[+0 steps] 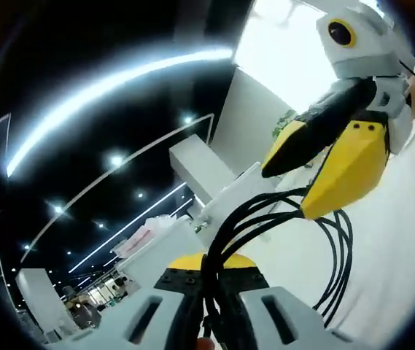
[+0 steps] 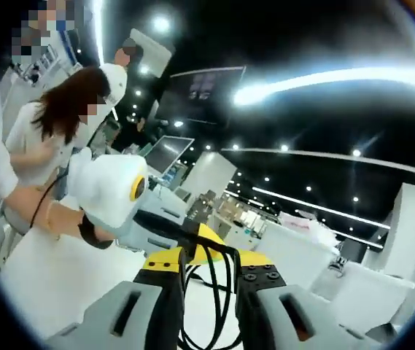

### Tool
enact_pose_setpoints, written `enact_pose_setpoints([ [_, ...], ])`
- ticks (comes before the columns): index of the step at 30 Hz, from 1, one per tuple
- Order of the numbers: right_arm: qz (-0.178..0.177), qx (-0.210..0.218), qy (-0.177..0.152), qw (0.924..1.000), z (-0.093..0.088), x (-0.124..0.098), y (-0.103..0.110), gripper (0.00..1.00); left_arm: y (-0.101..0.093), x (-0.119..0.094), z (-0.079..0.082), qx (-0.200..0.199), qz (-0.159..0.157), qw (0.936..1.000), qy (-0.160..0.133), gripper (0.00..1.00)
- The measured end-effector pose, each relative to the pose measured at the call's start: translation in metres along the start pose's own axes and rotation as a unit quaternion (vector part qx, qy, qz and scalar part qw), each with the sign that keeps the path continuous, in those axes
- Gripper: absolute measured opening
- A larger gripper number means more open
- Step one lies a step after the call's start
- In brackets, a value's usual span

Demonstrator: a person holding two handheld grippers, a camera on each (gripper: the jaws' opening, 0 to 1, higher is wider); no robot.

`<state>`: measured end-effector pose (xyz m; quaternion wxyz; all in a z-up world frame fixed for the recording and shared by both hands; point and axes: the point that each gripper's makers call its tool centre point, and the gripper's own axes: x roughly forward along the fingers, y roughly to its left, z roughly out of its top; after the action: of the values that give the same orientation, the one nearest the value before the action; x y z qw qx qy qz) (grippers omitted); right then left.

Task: Coil the Type-C to USB data cable on the desktop and secure it with Velcro straps.

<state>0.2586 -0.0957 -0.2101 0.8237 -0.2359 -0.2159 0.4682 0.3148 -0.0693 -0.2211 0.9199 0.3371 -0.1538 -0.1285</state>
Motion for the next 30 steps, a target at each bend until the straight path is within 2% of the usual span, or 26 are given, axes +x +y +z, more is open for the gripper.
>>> enact_pose_setpoints([
  [6, -0.02, -0.071, 0.041, 0.9965, -0.018, 0.02, -0.008, 0.26, -0.001, 0.001, -0.001, 0.013, -0.004, 0.9999, 0.003, 0.06],
  [10, -0.036, -0.081, 0.053, 0.9947, -0.026, 0.029, -0.018, 0.24, -0.006, -0.001, -0.003, 0.057, -0.005, 0.9982, 0.018, 0.06],
  [15, -0.053, -0.102, 0.07, 0.9908, -0.036, 0.033, -0.026, 0.24, -0.006, 0.0, -0.004, 0.064, -0.001, 0.9977, 0.02, 0.06],
  [18, -0.053, -0.111, 0.083, 0.9889, -0.04, 0.036, -0.027, 0.23, -0.009, 0.002, -0.006, 0.083, 0.0, 0.9961, 0.027, 0.06],
  [22, -0.055, -0.113, 0.093, 0.9876, -0.045, 0.041, -0.028, 0.19, -0.007, 0.002, -0.008, 0.082, 0.0, 0.9963, 0.028, 0.06],
  [30, -0.062, -0.137, 0.109, 0.9826, -0.04, 0.052, -0.031, 0.17, 0.003, 0.001, -0.008, 0.086, 0.016, 0.9957, 0.031, 0.06],
])
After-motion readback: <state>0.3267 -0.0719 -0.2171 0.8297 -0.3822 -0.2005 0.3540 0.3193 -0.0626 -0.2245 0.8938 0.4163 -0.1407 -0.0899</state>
